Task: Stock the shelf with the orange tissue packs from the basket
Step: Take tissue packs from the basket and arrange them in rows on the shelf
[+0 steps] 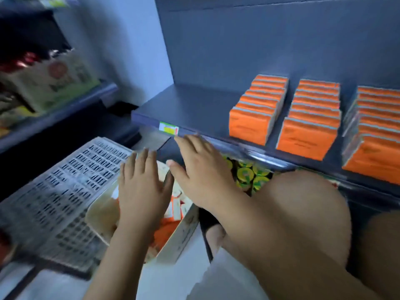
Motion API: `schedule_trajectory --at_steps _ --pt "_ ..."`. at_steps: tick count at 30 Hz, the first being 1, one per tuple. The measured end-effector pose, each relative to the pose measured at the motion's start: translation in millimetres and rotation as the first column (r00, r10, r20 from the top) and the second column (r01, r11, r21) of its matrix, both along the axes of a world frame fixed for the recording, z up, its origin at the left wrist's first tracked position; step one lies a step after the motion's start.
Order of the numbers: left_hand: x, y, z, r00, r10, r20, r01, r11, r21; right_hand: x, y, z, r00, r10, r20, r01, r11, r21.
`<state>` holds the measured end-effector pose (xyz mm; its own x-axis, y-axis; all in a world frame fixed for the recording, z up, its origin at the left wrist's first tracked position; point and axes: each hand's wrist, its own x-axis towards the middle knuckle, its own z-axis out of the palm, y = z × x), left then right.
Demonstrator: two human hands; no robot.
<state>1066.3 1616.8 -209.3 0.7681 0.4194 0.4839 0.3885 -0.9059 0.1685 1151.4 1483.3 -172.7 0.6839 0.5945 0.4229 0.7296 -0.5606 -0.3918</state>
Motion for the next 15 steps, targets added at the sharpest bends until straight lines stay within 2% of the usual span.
schedule_trajectory --at_steps 4,7,11,15 --pt "-39 37 -36 0.98 0.144 -0.136 -0.147 0.989 -0.016 -8 51 -27 0.99 0.096 -0.103 -0.111 0.981 -0.157" --pt "-54 50 -62 0.95 0.206 -0.233 -0.22 0.975 -0.035 -6 74 -47 0.973 0.113 -0.202 -0.178 0.924 -0.338" --pt "-60 55 -91 0.919 0.208 -0.334 -0.262 0.957 -0.124 1 93 -64 0.922 0.024 -0.387 -0.232 0.833 -0.501" --pt "-60 56 -115 0.9 0.202 -0.386 -0.299 0.931 -0.21 2 116 -93 0.873 -0.056 -0.485 -0.272 0.769 -0.579"
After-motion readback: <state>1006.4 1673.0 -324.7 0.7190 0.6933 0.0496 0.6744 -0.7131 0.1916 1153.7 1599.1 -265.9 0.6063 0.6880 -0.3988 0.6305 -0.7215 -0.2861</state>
